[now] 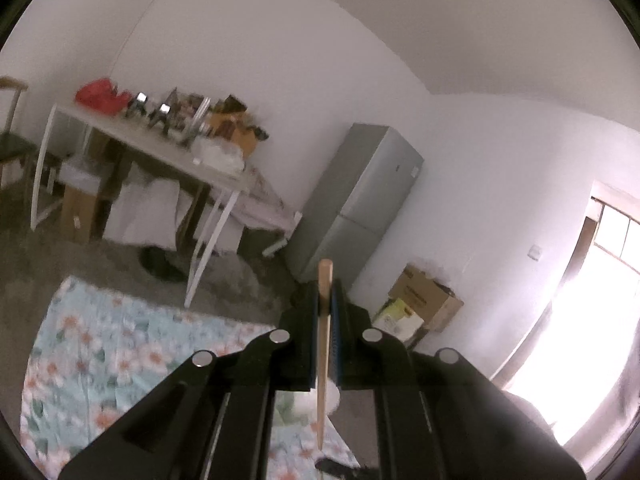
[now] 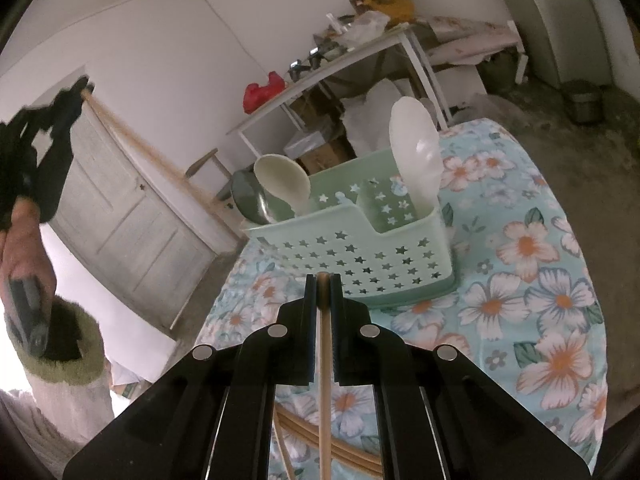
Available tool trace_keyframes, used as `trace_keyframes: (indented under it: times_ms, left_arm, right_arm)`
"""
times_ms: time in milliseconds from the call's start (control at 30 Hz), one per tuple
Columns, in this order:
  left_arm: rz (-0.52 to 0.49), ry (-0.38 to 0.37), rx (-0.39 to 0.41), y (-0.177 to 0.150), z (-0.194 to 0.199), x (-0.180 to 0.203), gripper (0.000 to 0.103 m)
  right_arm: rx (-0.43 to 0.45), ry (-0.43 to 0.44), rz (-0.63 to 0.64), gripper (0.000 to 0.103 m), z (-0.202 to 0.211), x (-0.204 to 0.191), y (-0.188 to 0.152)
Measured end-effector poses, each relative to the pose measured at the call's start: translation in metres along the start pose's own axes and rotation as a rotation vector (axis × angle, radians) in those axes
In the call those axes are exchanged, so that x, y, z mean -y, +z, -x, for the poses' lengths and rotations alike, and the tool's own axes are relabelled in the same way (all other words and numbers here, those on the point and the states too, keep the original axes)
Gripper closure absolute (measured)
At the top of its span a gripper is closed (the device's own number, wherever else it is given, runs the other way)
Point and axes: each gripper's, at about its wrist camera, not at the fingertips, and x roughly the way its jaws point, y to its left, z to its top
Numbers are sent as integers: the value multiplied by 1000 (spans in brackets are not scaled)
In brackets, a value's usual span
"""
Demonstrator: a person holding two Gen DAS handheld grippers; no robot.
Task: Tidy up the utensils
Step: 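Raise the left tool's chopstick above the mint holder while the right tool holds its chopstick, then drop the chopstick into the mint holder and open the left tool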
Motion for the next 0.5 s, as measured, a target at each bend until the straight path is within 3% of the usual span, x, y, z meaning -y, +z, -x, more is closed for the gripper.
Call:
trace_keyframes:
  times_ms: [200,500]
  left_arm:
    - [-105,79,62,3,-26,9,98]
    - [-255,227,-10,-45,-82,3,98]
  right_arm:
    - [1,-11,-8,98,2,4,0]
    - [0,-16,-15,98,1,8,0]
